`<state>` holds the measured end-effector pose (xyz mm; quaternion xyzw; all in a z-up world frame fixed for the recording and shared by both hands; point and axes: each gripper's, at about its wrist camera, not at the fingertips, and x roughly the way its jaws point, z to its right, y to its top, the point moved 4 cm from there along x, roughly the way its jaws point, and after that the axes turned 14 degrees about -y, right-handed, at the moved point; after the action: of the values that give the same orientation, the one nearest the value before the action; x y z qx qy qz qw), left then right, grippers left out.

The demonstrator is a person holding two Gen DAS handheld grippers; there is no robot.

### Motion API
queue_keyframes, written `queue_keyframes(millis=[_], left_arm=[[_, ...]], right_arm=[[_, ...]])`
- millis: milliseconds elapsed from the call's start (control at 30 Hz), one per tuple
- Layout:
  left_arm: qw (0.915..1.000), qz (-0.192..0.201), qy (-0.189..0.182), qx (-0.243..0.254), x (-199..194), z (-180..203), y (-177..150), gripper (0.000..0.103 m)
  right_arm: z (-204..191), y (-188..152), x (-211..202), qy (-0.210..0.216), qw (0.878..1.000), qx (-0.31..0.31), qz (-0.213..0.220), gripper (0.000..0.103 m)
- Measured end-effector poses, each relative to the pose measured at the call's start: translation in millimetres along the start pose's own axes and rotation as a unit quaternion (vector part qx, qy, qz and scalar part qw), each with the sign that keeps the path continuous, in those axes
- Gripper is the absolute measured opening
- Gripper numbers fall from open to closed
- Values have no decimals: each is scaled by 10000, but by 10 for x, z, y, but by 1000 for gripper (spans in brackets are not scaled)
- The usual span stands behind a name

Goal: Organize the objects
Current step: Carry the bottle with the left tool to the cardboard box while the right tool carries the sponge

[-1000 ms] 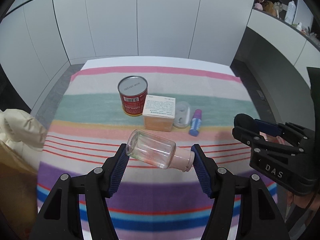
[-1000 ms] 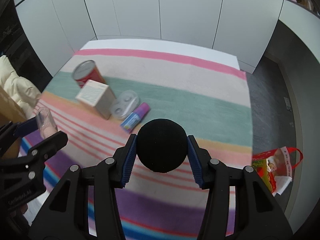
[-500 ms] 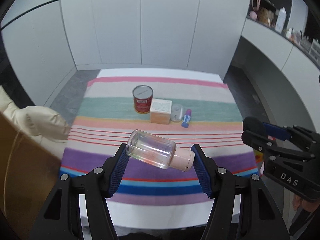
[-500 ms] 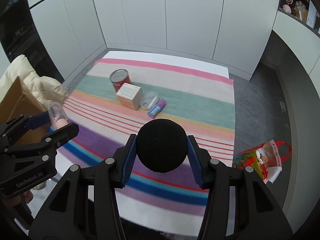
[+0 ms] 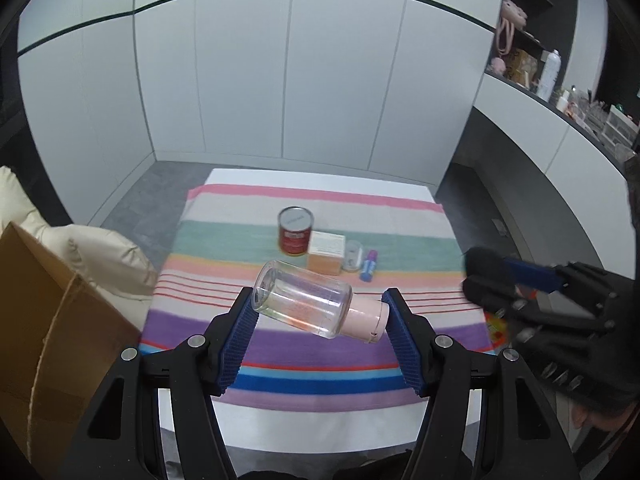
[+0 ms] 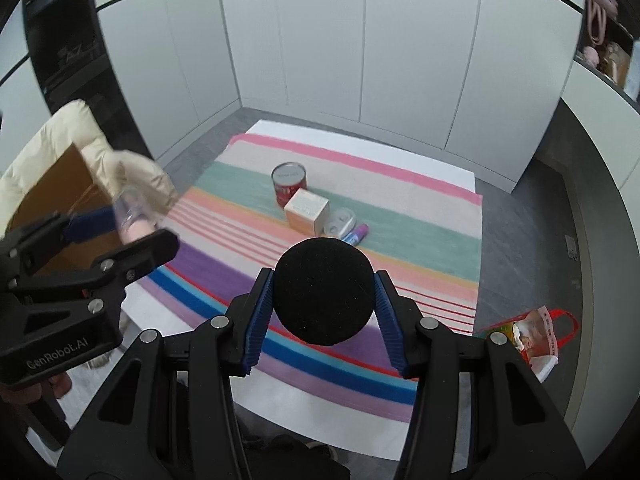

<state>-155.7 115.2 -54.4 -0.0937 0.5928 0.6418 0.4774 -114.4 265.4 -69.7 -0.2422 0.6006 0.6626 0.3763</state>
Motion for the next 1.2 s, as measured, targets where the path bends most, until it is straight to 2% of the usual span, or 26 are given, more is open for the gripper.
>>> queue_keyframes(millis=[167,300,533,1200], left_arm=[[9998,96,165,-45,-85,-212,5,65],[9995,116,240,-159,-160,-373,-24,65],[9985,195,398,-312,-332,-640,-72,65],[9917,485,897,-778,-872,-1390,-235,65]], right_arm=[[-53,116,-62,3,9999,57,140,51],[-122,196,-15,79,9998,174,79,51],[-427,336,-83,194,9994,-29,270,51],[-1359,500,-160,563,9959,-589,391,51]])
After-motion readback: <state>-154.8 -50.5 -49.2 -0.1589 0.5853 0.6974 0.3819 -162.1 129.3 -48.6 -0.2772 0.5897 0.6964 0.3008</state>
